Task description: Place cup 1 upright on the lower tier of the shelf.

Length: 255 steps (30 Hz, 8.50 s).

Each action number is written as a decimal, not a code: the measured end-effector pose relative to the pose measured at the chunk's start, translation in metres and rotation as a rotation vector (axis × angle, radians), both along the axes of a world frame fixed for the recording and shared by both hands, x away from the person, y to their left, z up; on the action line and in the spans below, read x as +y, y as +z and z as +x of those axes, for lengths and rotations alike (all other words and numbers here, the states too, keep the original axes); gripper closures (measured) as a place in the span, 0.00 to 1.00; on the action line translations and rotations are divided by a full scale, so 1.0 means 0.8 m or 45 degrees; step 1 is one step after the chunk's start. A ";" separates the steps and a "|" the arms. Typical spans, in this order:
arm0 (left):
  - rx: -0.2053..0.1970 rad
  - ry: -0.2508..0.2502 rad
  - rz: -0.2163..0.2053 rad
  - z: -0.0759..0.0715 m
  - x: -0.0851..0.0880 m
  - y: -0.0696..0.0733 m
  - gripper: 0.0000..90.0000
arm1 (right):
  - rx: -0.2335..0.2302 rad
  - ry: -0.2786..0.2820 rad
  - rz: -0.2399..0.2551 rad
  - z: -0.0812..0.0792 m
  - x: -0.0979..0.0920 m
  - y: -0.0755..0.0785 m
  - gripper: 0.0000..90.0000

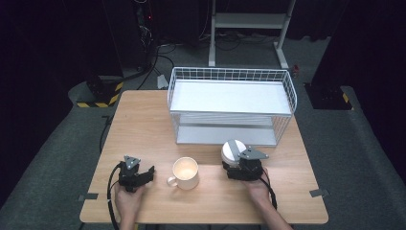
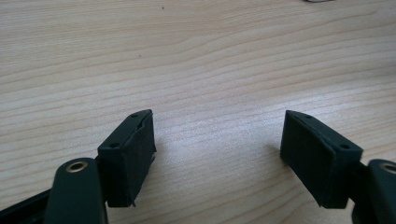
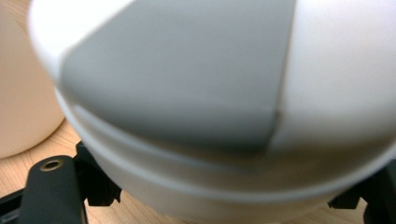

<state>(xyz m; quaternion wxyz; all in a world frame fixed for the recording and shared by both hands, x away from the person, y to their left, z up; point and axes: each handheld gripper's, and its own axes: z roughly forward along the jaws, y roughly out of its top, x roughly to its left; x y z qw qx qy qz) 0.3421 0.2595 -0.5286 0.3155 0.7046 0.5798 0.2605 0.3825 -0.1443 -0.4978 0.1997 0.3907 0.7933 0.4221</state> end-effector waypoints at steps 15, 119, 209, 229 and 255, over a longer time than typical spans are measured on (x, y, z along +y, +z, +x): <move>-0.001 0.007 0.006 0.000 0.000 0.000 0.29 | 0.000 -0.023 0.034 0.009 -0.021 0.012 0.21; -0.006 -0.035 -0.001 0.001 -0.002 0.000 0.31 | 0.018 -0.284 -0.009 0.143 -0.060 0.009 0.15; -0.001 -0.023 0.011 0.000 -0.001 0.000 0.28 | 0.040 -0.369 0.007 0.106 -0.103 0.000 0.43; -0.001 -0.024 0.011 0.000 -0.001 0.000 0.28 | 0.009 -0.312 0.087 0.076 -0.116 0.019 0.43; -0.001 -0.021 0.010 0.000 -0.001 0.000 0.28 | -0.034 -0.297 0.153 0.037 -0.141 0.031 0.42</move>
